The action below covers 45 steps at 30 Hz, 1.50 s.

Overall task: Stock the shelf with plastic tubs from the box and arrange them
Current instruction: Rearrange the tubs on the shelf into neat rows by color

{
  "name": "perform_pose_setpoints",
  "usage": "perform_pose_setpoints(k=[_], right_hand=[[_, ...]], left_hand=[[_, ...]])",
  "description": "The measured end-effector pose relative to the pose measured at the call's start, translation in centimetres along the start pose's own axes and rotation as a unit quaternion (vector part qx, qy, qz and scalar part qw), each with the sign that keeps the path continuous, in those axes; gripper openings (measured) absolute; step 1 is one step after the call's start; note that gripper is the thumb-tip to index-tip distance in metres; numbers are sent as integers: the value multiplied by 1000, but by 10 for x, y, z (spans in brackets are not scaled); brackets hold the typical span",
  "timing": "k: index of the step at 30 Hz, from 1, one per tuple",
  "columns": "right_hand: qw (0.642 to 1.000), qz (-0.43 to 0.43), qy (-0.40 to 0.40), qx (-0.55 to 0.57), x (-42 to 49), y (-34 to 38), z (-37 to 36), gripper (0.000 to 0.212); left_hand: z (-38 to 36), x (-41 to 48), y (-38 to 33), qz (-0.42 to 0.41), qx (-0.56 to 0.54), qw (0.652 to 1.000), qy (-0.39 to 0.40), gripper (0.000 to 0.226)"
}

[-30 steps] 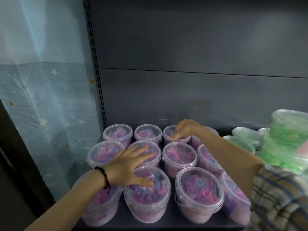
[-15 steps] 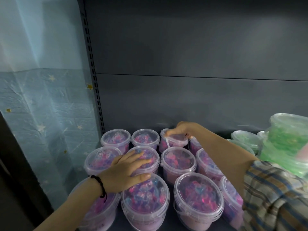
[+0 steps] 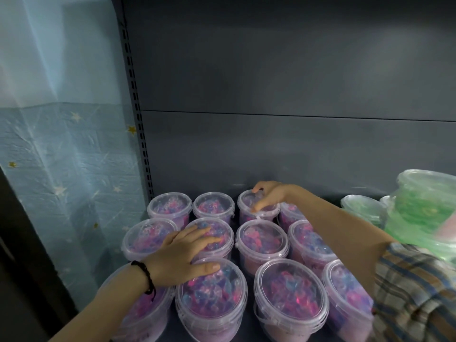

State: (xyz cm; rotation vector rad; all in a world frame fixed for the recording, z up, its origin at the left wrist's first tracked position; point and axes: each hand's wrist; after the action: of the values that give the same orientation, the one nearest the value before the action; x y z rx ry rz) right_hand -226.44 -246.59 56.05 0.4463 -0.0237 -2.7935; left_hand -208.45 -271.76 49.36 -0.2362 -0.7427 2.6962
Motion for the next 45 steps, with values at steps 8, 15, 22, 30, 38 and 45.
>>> perform_pose_setpoints(k=[8,15,22,30,38,45], right_hand=[[995,42,-21,90,-7,-20,24,67],[986,-137,-48,-80,-3,21,-8,89],[983,-148,-39,-100,0,38,-16,91],[996,-62,-47,-43,-16,-7,8,79],[993,-54,21,-105,-27,-73,8,74],[989,-87,-23,-118,-20,-82,-8,80]], left_hand=[[1,0,-3,-2,4,1000,-6,69],[2,0,-3,17,6,1000,10,67],[1,0,-1,17,2,1000,9,75],[1,1,-13,22,-3,999,-35,79],[-23,36,-79,-22,-24,998,-44,72],[-42,58,-98,-11,-5,1000,4,87]])
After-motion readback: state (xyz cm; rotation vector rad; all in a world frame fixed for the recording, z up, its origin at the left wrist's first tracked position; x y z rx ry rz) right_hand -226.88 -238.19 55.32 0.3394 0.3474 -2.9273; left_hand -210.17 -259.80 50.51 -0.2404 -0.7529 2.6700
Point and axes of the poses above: each hand's wrist, its own x-axis towards the middle knuckle, its own z-axis out of the back of the hand, y = z × x, and after that the axes turned 14 degrees about -x, right-handed
